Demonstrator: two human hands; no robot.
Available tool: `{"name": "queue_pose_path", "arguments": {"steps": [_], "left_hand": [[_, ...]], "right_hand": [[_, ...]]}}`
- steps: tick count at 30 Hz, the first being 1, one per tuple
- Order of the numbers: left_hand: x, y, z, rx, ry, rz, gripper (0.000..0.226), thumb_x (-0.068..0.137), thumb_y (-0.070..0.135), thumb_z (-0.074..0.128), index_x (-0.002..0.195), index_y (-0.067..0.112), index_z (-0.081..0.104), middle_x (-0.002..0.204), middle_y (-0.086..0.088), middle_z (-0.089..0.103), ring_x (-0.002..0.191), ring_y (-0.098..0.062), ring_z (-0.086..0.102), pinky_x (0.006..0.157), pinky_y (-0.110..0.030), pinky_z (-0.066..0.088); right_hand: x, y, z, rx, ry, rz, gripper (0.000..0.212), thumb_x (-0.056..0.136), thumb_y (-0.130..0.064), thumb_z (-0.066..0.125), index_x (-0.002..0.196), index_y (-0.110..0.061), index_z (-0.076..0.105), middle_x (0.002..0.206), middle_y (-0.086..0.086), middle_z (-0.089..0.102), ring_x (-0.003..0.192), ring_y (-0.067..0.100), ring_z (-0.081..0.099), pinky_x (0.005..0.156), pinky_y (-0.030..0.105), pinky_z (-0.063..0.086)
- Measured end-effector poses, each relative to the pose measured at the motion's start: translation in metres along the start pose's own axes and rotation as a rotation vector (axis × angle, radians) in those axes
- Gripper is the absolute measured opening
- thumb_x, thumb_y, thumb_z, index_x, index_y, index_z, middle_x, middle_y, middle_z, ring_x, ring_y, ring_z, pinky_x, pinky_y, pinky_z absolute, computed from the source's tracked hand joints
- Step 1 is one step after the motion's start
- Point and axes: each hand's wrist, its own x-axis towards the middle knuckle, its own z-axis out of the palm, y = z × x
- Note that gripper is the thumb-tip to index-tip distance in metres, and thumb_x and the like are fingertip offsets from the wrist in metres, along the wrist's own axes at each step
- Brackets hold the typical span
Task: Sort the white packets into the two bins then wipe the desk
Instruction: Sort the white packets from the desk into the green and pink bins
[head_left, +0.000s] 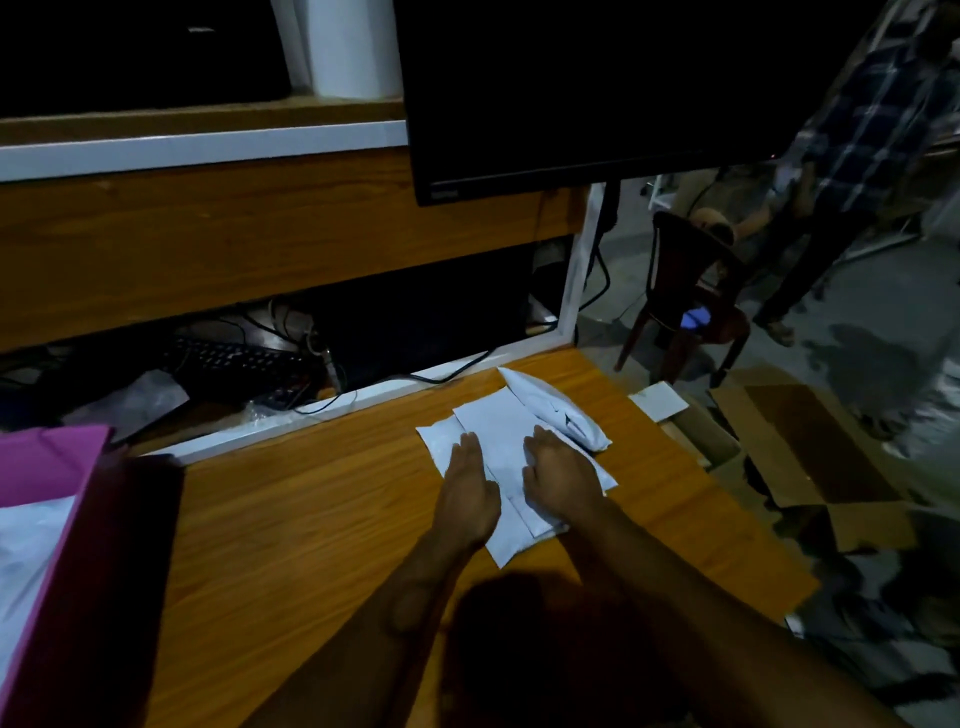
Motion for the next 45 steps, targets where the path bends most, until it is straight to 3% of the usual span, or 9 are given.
{"name": "queue_pose_path", "arguments": {"steps": [7,13,15,18,23,26,30,37,45], "left_hand": [[0.014,-0.021,0.004,0.334,-0.092,-0.175,0.07,0.099,0.031,0.034,0.154,0.018,-0.008,0.16,-0.009,-0.017,0.149,-0.025,-0.013,0.118,-0.048,-0.001],[0.014,-0.046,-0.021,0.521,-0.007,-0.196,0.057,0.093,0.029,0.041,0.146,0.011,0.031,0.156,-0.018,0.02,0.147,-0.034,0.01,0.118,-0.049,0.013],[0.02,-0.046,-0.023,0.478,0.083,-0.182,0.052,0.089,0.032,0.04,0.135,0.007,0.046,0.148,-0.019,0.035,0.143,-0.037,0.024,0.118,-0.046,0.02],[0.019,-0.042,-0.011,0.355,0.08,-0.177,0.063,0.097,0.038,0.033,0.151,0.008,0.022,0.161,-0.014,0.01,0.149,-0.03,0.005,0.12,-0.042,0.01],[0.013,-0.054,-0.001,0.345,0.077,-0.221,0.075,0.09,0.062,0.007,0.154,0.023,-0.003,0.157,0.001,-0.018,0.147,-0.022,-0.018,0.12,-0.043,0.0],[0.013,-0.058,-0.003,0.344,0.064,-0.204,0.06,0.1,0.045,0.02,0.154,0.025,0.004,0.16,0.0,-0.012,0.148,-0.025,-0.013,0.121,-0.045,0.003],[0.007,-0.067,-0.009,0.231,0.084,-0.14,0.053,0.102,0.031,0.02,0.153,0.021,0.018,0.162,-0.002,0.004,0.15,-0.028,-0.003,0.119,-0.044,0.009],[-0.009,-0.082,-0.061,0.034,0.256,0.005,0.049,0.103,0.027,0.027,0.151,0.017,0.027,0.156,0.006,0.011,0.148,-0.02,0.002,0.121,-0.041,0.016],[-0.084,-0.067,-0.139,-0.04,0.445,0.168,0.052,0.103,0.009,0.034,0.152,0.02,0.022,0.161,0.007,0.01,0.149,-0.007,-0.004,0.122,-0.037,0.007]], "right_hand": [[0.033,0.005,0.023,-0.168,-0.053,-0.035,0.046,0.094,-0.032,0.047,0.136,-0.013,0.049,0.143,0.01,0.047,0.134,0.029,0.039,0.109,0.038,0.031],[0.049,-0.012,0.028,-0.158,0.103,-0.109,0.045,0.088,-0.044,0.051,0.117,-0.012,0.062,0.118,0.014,0.061,0.111,0.033,0.055,0.088,0.042,0.047],[0.052,-0.013,0.035,-0.124,0.063,-0.148,0.056,0.089,-0.048,0.049,0.132,-0.013,0.055,0.14,0.016,0.051,0.13,0.036,0.046,0.102,0.047,0.041],[0.049,-0.007,0.052,-0.168,-0.049,-0.205,0.065,0.093,-0.049,0.042,0.148,-0.016,0.032,0.157,0.015,0.022,0.146,0.033,0.022,0.117,0.047,0.018],[0.045,-0.007,0.071,-0.263,-0.032,-0.186,0.058,0.086,-0.039,0.06,0.138,-0.016,0.051,0.146,0.013,0.046,0.136,0.03,0.043,0.112,0.045,0.027],[0.046,-0.009,0.068,-0.246,-0.046,-0.181,0.055,0.091,-0.029,0.035,0.143,-0.013,0.042,0.153,0.015,0.034,0.143,0.031,0.029,0.117,0.044,0.014],[0.047,-0.018,0.057,-0.207,-0.096,-0.166,0.068,0.091,-0.022,0.055,0.15,-0.016,0.023,0.161,0.011,0.012,0.149,0.027,0.006,0.121,0.041,0.003],[0.032,-0.061,0.025,-0.092,0.036,-0.051,0.062,0.095,-0.006,0.043,0.152,-0.014,0.018,0.161,0.011,0.01,0.149,0.026,0.006,0.12,0.038,0.006],[-0.044,-0.146,0.019,0.157,0.522,-0.096,0.045,0.091,-0.01,0.047,0.136,-0.003,0.051,0.144,0.02,0.045,0.135,0.038,0.04,0.108,0.053,0.037]]}}
